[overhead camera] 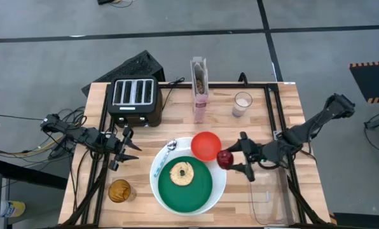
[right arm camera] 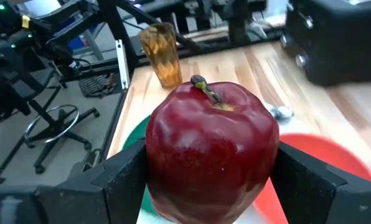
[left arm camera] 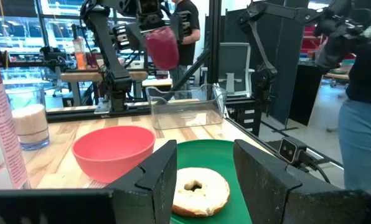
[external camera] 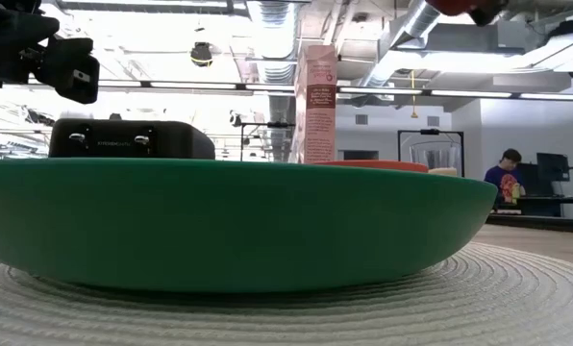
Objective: Arrange a breakfast setting
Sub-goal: Put the red apple from the transparent bin into the green plate
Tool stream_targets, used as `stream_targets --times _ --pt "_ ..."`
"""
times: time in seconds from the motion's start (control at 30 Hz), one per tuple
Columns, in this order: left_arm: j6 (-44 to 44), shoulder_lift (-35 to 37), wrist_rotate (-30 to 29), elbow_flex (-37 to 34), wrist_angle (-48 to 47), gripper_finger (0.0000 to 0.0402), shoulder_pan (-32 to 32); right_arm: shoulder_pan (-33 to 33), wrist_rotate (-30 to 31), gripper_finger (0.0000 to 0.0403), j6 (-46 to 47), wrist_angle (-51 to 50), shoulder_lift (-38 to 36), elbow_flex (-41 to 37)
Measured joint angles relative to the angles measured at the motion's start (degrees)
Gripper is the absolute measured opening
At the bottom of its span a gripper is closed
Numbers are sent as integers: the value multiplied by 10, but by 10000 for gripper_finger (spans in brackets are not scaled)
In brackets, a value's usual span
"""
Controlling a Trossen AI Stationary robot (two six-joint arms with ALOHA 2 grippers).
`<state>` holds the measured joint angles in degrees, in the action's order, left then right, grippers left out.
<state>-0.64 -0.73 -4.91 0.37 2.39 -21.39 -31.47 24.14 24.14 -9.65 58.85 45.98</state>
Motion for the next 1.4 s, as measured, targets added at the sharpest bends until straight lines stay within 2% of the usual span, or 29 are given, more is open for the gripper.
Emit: stream_targets --times 0.23,0.73,1.0,1.4 --pt "0 0 0 0 0 144 0 2 0 313 -23 117 88 0" --pt "0 0 0 0 0 144 0 -20 -4 314 28 289 275 2" --pt "0 0 0 0 0 144 0 -22 -4 316 80 343 350 5" --pt "0 0 0 0 0 144 0 -23 -33 317 89 355 446 43"
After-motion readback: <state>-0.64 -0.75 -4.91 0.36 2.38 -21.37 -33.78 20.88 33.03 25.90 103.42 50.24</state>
